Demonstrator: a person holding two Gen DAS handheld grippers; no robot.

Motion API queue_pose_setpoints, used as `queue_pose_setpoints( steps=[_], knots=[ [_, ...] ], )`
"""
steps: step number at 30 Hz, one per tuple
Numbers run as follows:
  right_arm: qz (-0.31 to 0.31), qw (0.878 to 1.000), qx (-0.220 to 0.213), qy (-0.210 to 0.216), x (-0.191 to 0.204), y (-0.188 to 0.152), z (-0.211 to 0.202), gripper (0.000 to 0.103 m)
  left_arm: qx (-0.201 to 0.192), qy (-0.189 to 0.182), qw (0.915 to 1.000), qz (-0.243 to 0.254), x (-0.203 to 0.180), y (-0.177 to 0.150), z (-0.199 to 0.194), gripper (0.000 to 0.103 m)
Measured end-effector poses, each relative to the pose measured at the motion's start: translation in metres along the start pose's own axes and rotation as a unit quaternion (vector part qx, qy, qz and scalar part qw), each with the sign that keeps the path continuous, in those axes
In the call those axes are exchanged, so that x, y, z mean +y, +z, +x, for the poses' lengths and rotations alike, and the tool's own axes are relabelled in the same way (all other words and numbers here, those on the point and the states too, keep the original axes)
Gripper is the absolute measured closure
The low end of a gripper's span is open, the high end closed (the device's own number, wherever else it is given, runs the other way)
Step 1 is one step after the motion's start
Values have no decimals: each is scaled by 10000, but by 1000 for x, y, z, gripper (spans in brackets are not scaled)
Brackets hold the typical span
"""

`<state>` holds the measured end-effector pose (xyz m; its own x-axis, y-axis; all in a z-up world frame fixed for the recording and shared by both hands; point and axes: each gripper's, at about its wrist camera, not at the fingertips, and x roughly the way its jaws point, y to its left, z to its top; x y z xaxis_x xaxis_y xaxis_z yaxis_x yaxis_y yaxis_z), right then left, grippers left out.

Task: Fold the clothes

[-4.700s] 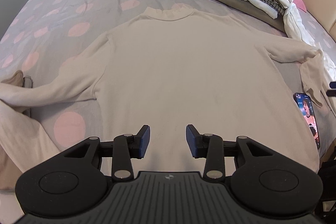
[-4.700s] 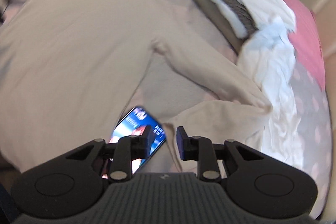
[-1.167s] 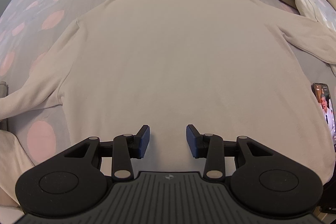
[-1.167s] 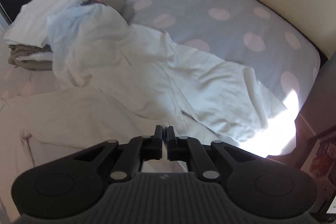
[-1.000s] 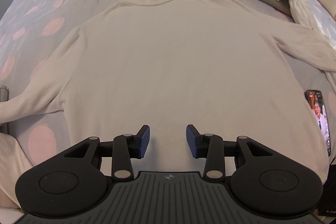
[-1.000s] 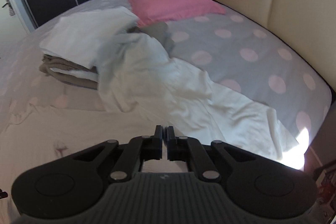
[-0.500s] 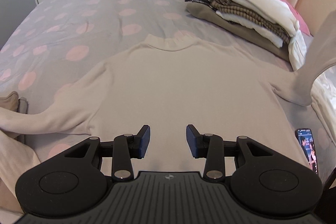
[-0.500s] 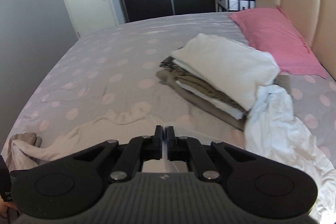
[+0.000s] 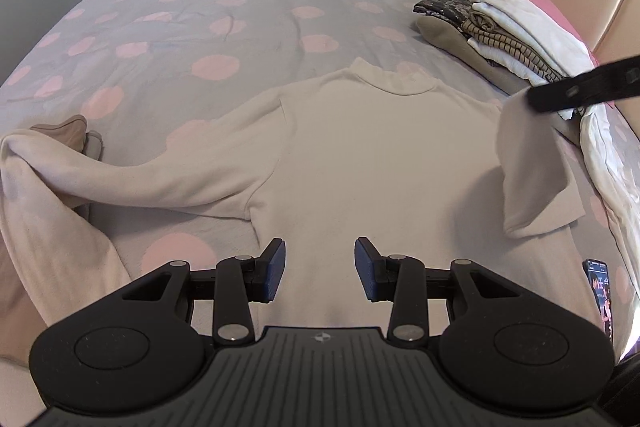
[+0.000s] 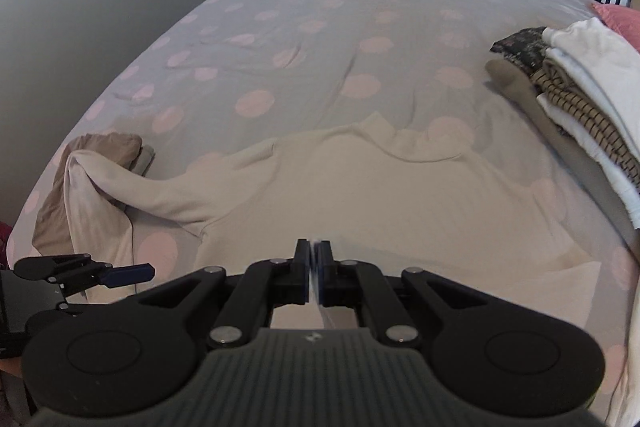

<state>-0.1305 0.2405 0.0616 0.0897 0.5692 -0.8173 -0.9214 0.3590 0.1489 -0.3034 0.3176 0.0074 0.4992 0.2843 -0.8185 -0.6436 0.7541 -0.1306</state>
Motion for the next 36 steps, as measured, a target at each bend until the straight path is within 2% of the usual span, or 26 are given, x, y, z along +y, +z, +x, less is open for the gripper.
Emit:
queue_pose_setpoints(
  steps=[6, 11, 13, 15, 18, 21, 28, 30, 34, 35, 36],
  knots=[
    [156, 9995, 264, 77, 4, -4, 34, 92, 126, -37, 9999, 23, 5, -6, 8, 66],
    [282, 9990, 344, 39, -8, -8, 38, 91, 176, -153, 9997, -18, 0, -1, 15, 65],
    [363, 9985, 410, -29, -18, -14, 37, 88, 192, -251, 9995, -65, -5, 2, 19, 61],
    [425, 9980, 451, -117, -30, -20, 35, 80, 257, -355, 9990, -120, -10, 6, 26, 59],
    [528, 9971, 454, -312, -55, -32, 31, 75, 336, -416, 9984, -165, -18, 11, 40, 58],
    [932, 9936, 421, -489, -92, -41, 27, 73, 343, -377, 9985, -179, -24, 17, 55, 58],
    [2081, 9742, 168, -859, -181, -53, 7, 64, 543, -127, 9980, -298, -30, 24, 105, 59],
    [2427, 9650, 112, -992, -206, -55, 3, 62, 631, -64, 9975, -320, -32, 24, 117, 61],
    [3035, 9444, 134, -1260, -247, -63, -2, 61, 568, -27, 9983, -102, -45, 25, 121, 94],
    [3148, 9401, 170, -1295, -255, -66, -1, 61, 526, 22, 9986, -39, -48, 26, 119, 98],
    [3236, 9366, 204, -1328, -260, -69, 0, 61, 481, 68, 9988, 20, -51, 26, 117, 99]
  ],
)
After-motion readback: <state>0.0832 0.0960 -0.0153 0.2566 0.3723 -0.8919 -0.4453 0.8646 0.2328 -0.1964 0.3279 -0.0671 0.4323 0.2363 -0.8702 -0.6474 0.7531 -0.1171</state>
